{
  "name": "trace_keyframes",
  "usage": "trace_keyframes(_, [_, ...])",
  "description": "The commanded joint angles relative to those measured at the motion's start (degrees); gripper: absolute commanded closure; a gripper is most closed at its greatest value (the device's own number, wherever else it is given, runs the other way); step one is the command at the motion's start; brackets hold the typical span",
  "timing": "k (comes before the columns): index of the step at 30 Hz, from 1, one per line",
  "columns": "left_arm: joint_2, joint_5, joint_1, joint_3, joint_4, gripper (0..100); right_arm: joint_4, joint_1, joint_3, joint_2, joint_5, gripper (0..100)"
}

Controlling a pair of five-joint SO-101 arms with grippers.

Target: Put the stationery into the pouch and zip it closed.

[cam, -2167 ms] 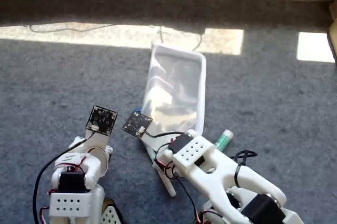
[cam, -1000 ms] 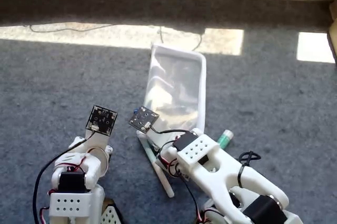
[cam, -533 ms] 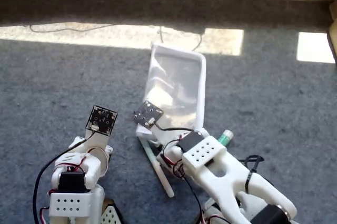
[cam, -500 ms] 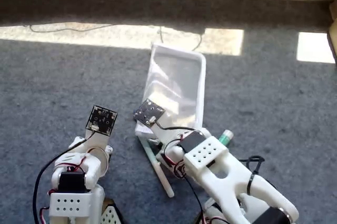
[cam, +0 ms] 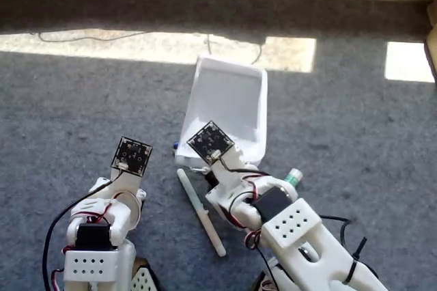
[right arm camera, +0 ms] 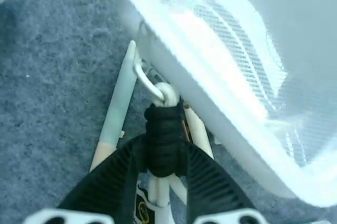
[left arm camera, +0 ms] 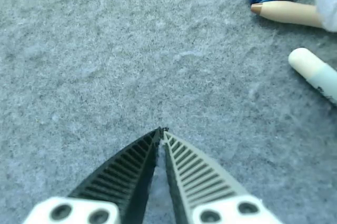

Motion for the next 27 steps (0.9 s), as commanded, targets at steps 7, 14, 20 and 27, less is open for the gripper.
trace_keyframes(7, [0.0,0.4,-0.2,1.4,0.4,99,0.4,6.2,0.2,-12.2,-0.6,99.3])
trace_keyframes(14, [0.0,0.4,-0.8,-3.7,-4.8,99,1.5,6.3,0.3,-15.2,-2.6,99.3])
trace_keyframes(20, [0.0,0.4,-2.5,-13.6,-7.7,96,1.5,6.3,0.3,-15.5,-2.6,99.3])
trace_keyframes(27, [0.0,6.6,-2.3,-22.5,-2.1,68,1.3,6.3,1.6,-15.7,-2.6,99.3])
